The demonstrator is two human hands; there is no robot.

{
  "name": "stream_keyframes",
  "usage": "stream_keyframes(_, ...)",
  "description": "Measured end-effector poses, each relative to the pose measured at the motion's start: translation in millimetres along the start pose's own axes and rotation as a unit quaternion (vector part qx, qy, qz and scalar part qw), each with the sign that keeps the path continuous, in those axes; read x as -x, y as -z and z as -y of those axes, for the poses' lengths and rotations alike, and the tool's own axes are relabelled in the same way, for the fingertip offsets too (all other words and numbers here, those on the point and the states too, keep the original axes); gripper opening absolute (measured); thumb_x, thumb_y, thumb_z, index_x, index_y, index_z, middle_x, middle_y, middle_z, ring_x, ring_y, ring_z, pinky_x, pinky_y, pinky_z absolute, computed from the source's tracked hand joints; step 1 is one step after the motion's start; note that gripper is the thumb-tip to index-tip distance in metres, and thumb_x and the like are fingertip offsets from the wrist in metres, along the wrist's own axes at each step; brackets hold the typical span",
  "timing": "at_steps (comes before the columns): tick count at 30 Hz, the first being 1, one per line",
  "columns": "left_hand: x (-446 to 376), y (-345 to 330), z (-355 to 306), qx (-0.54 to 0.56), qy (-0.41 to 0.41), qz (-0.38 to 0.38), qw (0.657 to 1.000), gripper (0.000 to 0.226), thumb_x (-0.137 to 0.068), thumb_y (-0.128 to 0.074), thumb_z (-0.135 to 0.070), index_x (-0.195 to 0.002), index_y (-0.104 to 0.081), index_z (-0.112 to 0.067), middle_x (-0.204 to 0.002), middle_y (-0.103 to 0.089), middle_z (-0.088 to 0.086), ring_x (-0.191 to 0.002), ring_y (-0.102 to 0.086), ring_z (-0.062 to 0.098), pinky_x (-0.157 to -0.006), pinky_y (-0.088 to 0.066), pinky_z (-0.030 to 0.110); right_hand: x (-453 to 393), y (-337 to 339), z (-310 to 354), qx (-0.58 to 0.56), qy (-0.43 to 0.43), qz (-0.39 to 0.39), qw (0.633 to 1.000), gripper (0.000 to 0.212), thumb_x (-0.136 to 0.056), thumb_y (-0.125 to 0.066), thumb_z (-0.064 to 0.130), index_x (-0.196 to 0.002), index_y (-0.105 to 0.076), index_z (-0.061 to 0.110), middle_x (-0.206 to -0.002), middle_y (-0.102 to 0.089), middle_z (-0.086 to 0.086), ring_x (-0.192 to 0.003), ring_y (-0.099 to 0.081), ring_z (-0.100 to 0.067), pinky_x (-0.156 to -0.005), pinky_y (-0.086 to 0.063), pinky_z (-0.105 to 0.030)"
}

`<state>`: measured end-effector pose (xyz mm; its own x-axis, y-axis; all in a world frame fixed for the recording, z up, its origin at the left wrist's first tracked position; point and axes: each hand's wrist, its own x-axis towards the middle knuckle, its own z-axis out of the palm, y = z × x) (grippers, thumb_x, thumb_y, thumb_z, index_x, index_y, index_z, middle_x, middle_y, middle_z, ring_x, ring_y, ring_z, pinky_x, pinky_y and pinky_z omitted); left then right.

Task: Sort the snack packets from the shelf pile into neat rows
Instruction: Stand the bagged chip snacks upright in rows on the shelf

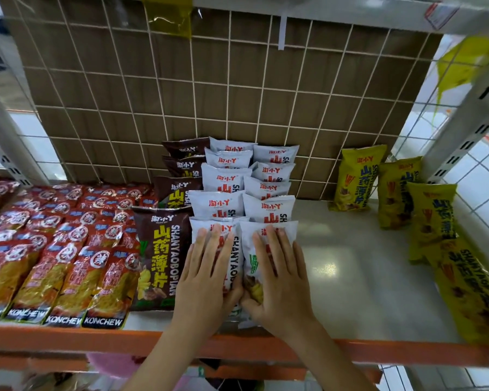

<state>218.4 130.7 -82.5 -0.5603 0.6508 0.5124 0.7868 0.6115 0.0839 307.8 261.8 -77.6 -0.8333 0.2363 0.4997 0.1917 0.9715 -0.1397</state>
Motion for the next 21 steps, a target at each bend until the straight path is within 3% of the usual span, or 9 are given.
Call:
stream_keyframes(4,-0.2,4.2,1.0,0.020,-0.009,-0.012,1.000,0.065,-0.088,-0.041,-0.042,-0.143,-0.030,-0.009,-0.147,-0.034,0.016,-0.141,-0.021,0.033,-0.117,-0.015,0.039,1.7,3.6,1.4,0.011,0.002,0.024,1.000,0.097,-0.075,-0.051,0.061,-0.152,-0.012,0.016,-0.158,-0.014,-0.010,-0.146,-0.010,-0.027,-0.115,-0.012,-0.047)
stream_keyframes(9,0.9,8.2,1.1,0.071,-0.009,0.011,0.997,0.064,-0.097,-0.021,-0.047,-0.141,-0.037,-0.004,-0.147,-0.035,0.018,-0.143,-0.017,0.032,-0.119,-0.008,0.036,4.3,8.0,4.2,-0.002,-0.018,0.040,0.999,0.093,-0.079,-0.052,0.058,-0.152,-0.009,0.019,-0.159,-0.012,-0.006,-0.147,-0.007,-0.024,-0.115,-0.010,-0.044)
stream_keyframes(13,0.1,14.8,0.7,0.103,0.008,0.050,0.993,0.072,-0.096,-0.016,-0.056,-0.140,-0.041,-0.005,-0.145,-0.038,0.018,-0.140,-0.021,0.033,-0.118,-0.003,0.032,8.0,13.7,4.2,-0.020,-0.029,0.024,0.999,0.072,-0.093,-0.039,0.050,-0.152,-0.013,0.020,-0.159,-0.013,-0.002,-0.147,-0.009,-0.020,-0.115,-0.012,-0.038)
stream_keyframes(18,-32.8,32.5,-26.2,0.202,-0.024,-0.015,0.979,0.067,-0.092,-0.025,-0.061,-0.136,-0.041,-0.012,-0.145,-0.037,0.009,-0.135,-0.029,0.026,-0.111,-0.028,0.039,8.8,38.5,-30.1,-0.079,-0.148,-0.059,0.984,0.055,-0.098,-0.032,0.052,-0.144,-0.030,0.022,-0.150,-0.036,-0.001,-0.140,-0.023,-0.012,-0.114,-0.027,-0.034)
stream_keyframes(21,-67.3,46.4,-65.8,0.279,-0.070,0.001,0.958,0.069,-0.089,-0.032,-0.061,-0.144,-0.031,-0.020,-0.151,-0.027,-0.005,-0.141,-0.014,0.009,-0.113,-0.011,0.023,11.6,61.0,-75.9,-0.023,-0.230,-0.086,0.969,0.060,-0.092,-0.040,0.049,-0.136,-0.045,0.010,-0.139,-0.049,-0.011,-0.127,-0.035,-0.020,-0.101,-0.043,-0.044)
